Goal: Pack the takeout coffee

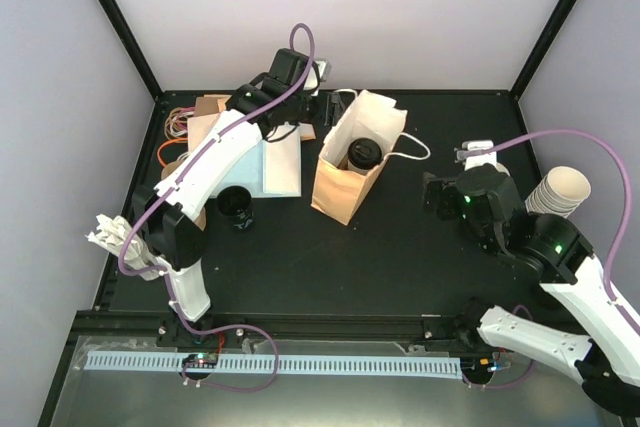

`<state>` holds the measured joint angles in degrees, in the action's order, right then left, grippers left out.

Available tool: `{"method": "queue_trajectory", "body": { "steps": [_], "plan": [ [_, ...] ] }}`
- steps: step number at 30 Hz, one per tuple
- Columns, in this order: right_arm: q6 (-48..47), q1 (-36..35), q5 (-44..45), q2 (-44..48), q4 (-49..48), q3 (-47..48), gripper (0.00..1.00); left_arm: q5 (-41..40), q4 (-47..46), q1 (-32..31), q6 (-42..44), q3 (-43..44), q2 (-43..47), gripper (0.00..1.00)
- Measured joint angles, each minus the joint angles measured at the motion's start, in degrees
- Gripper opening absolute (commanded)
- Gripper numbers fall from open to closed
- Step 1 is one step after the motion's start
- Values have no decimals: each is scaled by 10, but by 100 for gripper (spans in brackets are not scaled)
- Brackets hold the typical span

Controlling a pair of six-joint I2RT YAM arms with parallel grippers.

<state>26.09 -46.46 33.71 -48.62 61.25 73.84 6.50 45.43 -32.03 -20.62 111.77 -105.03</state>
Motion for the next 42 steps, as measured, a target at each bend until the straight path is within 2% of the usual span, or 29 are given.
{"method": "queue_trajectory", "body": {
  "steps": [6, 8, 16, 22, 29, 42],
  "plan": [
    [13, 0, -6, 54, -28, -59, 100, 14, 23, 0, 7, -3, 22, 95],
    [16, 0, -10, 69, -35, -76, 100, 19, 23, 0, 14, -17, 51, 99],
    [28, 0, -41, 78, -78, -153, 100, 49, 21, 0, 42, -75, 191, 99],
    [48, 0, -61, 82, -115, -205, 100, 80, -10, 4, 52, -203, 298, 99],
    [81, 0, -87, 105, -148, -286, 100, 34, -14, 24, 43, -359, 434, 99],
    [167, 0, -163, 73, -198, -394, 100, -57, -12, 24, -52, -626, 584, 99]
  ]
}}
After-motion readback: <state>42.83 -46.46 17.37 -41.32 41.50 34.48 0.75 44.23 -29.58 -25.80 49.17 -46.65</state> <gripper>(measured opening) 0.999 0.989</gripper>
